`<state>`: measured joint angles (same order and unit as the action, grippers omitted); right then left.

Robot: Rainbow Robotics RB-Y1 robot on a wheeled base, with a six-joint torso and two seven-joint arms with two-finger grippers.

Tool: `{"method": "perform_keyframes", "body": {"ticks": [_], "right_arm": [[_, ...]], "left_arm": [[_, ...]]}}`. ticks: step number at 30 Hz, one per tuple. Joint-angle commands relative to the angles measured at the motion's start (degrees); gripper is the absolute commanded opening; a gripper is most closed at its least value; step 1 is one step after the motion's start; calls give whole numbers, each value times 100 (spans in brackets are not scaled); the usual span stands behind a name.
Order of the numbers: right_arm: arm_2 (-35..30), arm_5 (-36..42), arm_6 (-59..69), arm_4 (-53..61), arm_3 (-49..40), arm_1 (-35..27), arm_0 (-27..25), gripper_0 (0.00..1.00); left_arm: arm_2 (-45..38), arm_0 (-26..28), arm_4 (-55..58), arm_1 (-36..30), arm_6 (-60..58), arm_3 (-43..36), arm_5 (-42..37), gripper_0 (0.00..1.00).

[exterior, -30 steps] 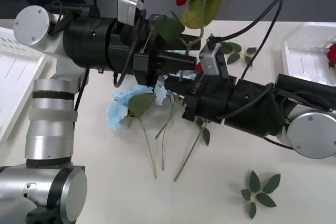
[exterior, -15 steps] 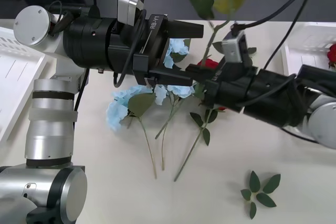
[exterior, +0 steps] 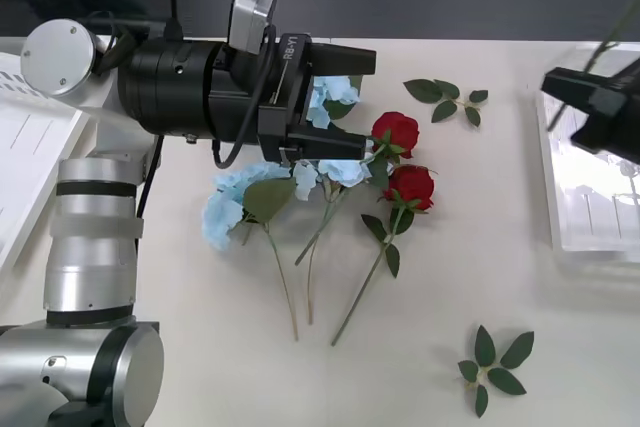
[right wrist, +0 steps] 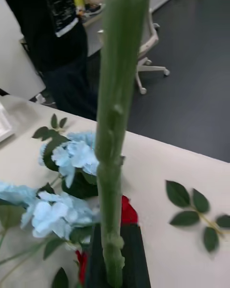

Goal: Put the red flowers into the right box and the blue flowers into the left box

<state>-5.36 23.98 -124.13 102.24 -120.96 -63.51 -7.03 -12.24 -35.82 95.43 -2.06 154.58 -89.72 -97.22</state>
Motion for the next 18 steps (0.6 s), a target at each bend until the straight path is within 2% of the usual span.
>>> {"method": "perform_keyframes", "body": {"ticks": [1,6,18], "right_arm": [[-589,599,636,-389,187,154,-167,0],[-1038,1170,1224,-1162,715,154,-140,0],[-1020,2585,2068,-3158,2191,400,923,0]], "left_arm": [[-112,31,-367,-136,-1035,-494,63,100],[-77,383,-1000,-374,-2116,-1083,72,100],[37,2114,-3461,-549,-5429,-3763,283,100]]}}
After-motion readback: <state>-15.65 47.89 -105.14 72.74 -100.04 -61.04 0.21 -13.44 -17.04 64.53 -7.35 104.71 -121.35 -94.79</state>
